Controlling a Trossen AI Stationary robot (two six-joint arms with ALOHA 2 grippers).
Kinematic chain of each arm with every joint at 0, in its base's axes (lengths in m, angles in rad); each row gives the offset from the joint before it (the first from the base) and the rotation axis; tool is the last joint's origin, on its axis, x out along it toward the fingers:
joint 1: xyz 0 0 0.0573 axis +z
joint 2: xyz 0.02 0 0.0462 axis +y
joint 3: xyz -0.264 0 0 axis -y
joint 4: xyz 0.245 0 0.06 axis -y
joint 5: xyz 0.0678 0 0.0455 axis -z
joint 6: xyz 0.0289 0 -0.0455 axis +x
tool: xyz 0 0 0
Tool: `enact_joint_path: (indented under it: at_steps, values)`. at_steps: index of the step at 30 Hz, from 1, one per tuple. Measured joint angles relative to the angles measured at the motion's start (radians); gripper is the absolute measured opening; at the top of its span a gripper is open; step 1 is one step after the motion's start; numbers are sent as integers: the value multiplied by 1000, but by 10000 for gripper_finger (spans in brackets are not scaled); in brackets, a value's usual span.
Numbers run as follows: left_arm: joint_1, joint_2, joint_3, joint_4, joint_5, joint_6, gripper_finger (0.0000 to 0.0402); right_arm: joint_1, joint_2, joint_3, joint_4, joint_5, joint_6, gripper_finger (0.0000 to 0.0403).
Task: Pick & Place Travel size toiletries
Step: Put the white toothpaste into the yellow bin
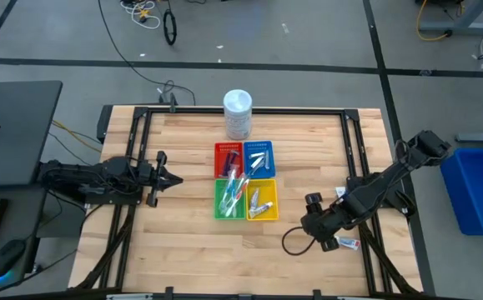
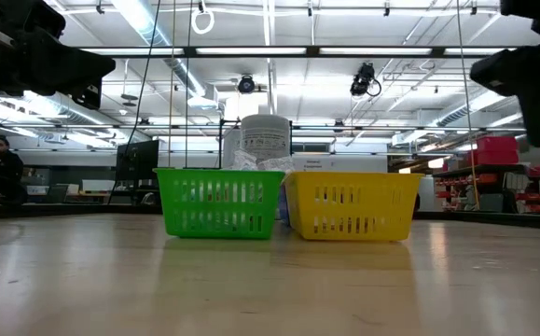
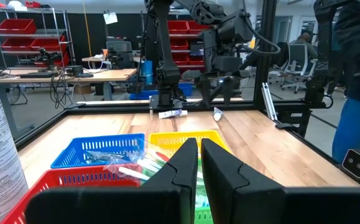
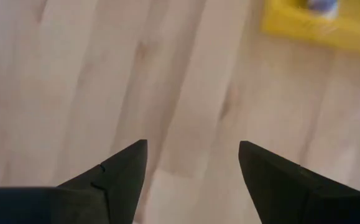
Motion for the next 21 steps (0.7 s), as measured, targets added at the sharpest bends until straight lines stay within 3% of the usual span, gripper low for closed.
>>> enact_joint_path:
  at_steps: [6,21]
  values:
    - [0,0,0,0,0,0,27,21,0,0,-71,-96,112,255]
    - [0,0,0,0,0,0,27,134,16,0,-173,-100,312,265]
